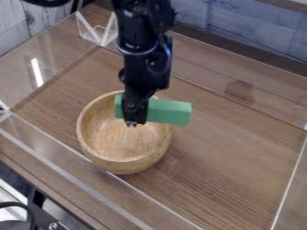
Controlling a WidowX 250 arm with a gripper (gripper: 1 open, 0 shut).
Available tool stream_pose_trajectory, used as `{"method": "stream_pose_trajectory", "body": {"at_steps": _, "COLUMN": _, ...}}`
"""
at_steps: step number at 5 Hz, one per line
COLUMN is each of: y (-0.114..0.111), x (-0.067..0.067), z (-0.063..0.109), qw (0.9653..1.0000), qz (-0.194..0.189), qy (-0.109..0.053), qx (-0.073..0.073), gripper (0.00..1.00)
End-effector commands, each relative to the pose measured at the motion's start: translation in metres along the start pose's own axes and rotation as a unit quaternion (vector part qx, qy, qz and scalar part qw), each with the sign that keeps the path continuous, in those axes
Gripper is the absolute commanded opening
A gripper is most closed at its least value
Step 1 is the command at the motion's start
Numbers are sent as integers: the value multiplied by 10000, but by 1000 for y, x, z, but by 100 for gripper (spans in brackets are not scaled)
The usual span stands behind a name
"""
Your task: Put green stick into wooden bowl
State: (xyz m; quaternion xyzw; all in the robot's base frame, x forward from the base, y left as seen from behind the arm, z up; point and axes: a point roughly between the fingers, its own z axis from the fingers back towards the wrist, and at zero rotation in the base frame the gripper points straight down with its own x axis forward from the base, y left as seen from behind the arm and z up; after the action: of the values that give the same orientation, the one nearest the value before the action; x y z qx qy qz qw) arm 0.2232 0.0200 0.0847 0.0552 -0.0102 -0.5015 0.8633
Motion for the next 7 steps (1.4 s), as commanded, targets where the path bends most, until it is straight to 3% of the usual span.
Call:
{"method": "stream_pose_trajectory", "body": {"at_steps": 1, "y": 16, "x": -7, "z": 15, "qw": 9978, "qz": 651, "qy": 45, "qx": 109, "gripper": 0}}
{"method": "stream_pose_trajectory", "body": {"at_steps": 2, "y": 16, "x": -6, "z": 22, "qw": 9889, "qz": 1481, "qy": 108, "qx": 94, "gripper": 0}}
{"method": "stream_pose_trajectory", "body": {"at_steps": 3, "y": 13, "x": -2, "z": 25, "qw": 9835, "qz": 1802, "qy": 116, "qx": 103, "gripper": 0}}
{"method": "stream_pose_trajectory", "body": {"at_steps": 4, "y": 8, "x": 3, "z": 14, "qw": 9818, "qz": 1893, "qy": 113, "qx": 108, "gripper": 0}}
{"method": "stream_pose_trajectory", "body": {"at_steps": 6, "y": 18, "x": -14, "z": 4, "qw": 9787, "qz": 2049, "qy": 109, "qx": 92, "gripper": 0}}
{"method": "stream_pose_trajectory", "body": {"at_steps": 7, "y": 21, "x": -18, "z": 3, "qw": 9791, "qz": 2030, "qy": 93, "qx": 81, "gripper": 0}}
